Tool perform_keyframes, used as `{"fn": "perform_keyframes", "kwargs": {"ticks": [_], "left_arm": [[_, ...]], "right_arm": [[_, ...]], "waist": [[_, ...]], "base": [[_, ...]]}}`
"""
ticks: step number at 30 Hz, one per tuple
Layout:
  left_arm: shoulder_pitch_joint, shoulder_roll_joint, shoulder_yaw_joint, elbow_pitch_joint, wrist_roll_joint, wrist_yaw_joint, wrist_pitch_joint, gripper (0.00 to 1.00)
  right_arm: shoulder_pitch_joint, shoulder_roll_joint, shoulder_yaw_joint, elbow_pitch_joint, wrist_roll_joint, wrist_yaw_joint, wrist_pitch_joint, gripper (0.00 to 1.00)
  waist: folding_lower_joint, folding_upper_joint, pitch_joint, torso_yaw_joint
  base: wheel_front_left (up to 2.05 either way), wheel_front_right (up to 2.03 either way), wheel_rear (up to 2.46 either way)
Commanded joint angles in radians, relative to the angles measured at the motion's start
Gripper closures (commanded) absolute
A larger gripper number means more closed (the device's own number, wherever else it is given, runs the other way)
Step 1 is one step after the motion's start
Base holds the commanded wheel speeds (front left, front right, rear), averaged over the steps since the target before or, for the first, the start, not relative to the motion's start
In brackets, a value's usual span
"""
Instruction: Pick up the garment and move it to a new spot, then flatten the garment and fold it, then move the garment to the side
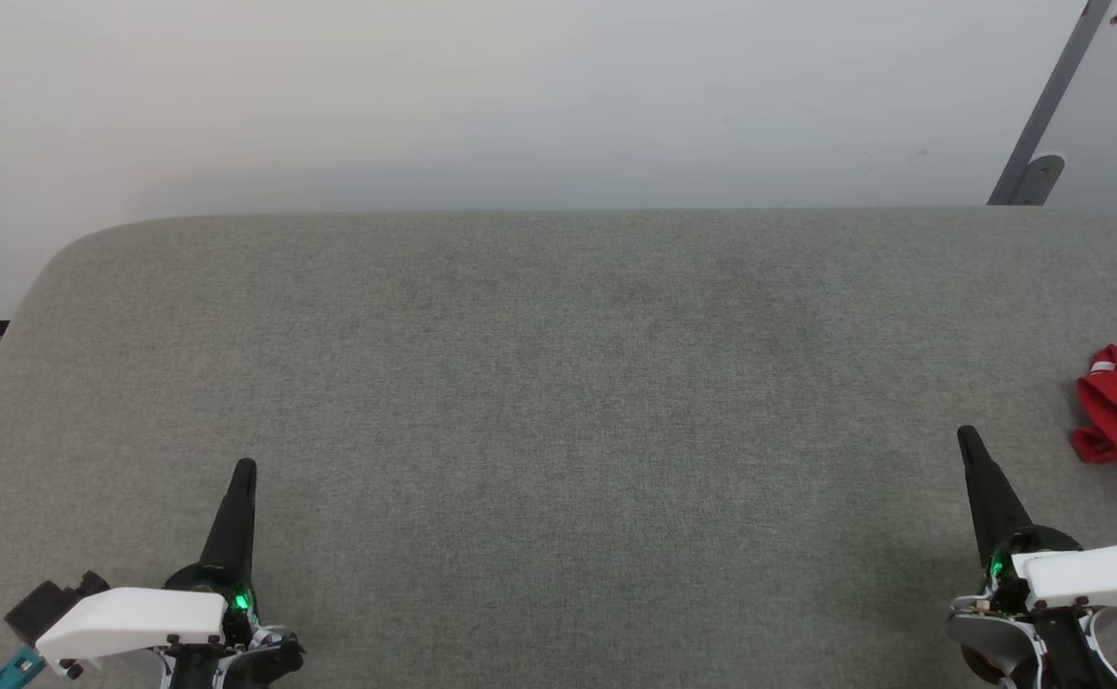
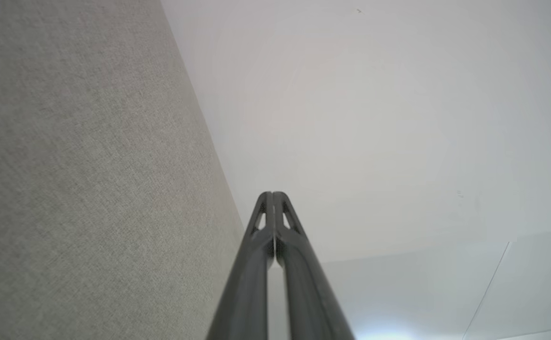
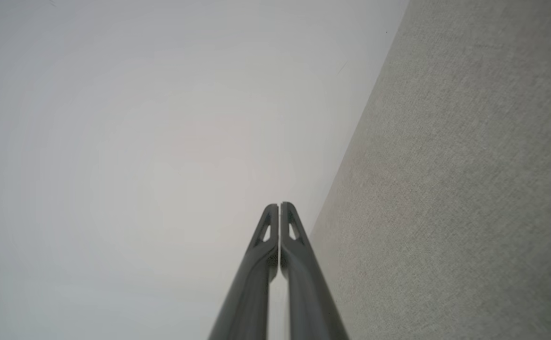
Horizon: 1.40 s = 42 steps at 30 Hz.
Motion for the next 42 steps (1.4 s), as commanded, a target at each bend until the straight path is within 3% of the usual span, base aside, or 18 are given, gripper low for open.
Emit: {"fn": "perform_keyframes", "kwargs": {"ticks": [1,25,42], "left_arm": [[-0.024,0.002,0.005,0.001,-0.028,0.000,0.009,1.00],[-0.056,-0.010,0.020,0.022,-0.179,0.000,0.057,1.00],[-0.055,-0.013,0.024,0.022,-0.169,0.000,0.060,1.00]], "right_arm": [[-0.013,0.003,0.000,0.005,0.020,0.000,0.008,1.00],[-0.045,0.028,0.002,0.039,0.158,0.000,0.028,1.00],[-0.041,0.027,0.002,0.037,0.155,0.000,0.026,1.00]], "waist": [[0.0000,-0.0001,0.000,-0.001],[0.0000,-0.0001,0.005,-0.016],[0.0000,-0.0001,0.005,-0.016]], "base": [[0.00,0.00,0.00],[0.00,0.00,0.00],[0.00,0.00,0.00]]}}
